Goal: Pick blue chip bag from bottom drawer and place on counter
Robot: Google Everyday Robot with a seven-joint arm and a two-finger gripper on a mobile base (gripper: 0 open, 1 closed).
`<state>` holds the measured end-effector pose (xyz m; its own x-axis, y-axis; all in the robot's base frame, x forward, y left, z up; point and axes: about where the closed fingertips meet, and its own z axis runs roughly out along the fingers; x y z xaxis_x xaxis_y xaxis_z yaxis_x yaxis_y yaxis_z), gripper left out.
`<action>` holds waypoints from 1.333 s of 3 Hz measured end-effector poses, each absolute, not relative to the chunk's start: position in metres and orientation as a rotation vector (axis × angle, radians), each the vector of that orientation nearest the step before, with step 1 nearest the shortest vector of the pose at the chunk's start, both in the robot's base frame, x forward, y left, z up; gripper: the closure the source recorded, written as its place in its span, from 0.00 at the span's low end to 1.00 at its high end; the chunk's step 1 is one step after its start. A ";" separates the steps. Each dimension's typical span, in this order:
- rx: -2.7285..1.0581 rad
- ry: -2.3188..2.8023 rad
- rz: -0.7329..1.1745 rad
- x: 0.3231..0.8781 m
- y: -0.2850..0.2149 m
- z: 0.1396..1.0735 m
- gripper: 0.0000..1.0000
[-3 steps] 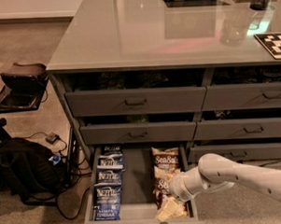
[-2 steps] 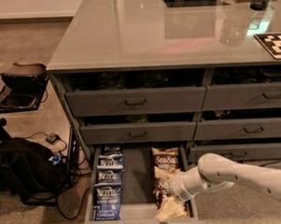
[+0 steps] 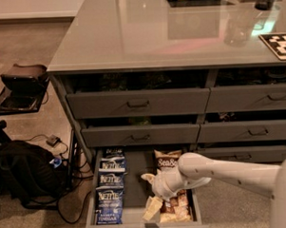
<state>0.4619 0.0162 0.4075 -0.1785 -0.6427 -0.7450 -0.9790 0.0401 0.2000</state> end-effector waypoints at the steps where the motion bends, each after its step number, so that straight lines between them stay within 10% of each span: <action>1: -1.696 1.825 0.972 0.484 0.046 0.382 0.00; 4: -1.618 1.895 0.981 0.550 0.072 0.305 0.00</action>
Offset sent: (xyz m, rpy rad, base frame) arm 0.0919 0.0533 -0.1025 -0.0360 0.0376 0.0146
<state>0.5503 0.0718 0.3052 -0.2032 -0.6459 -0.7359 -0.9737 0.0544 0.2211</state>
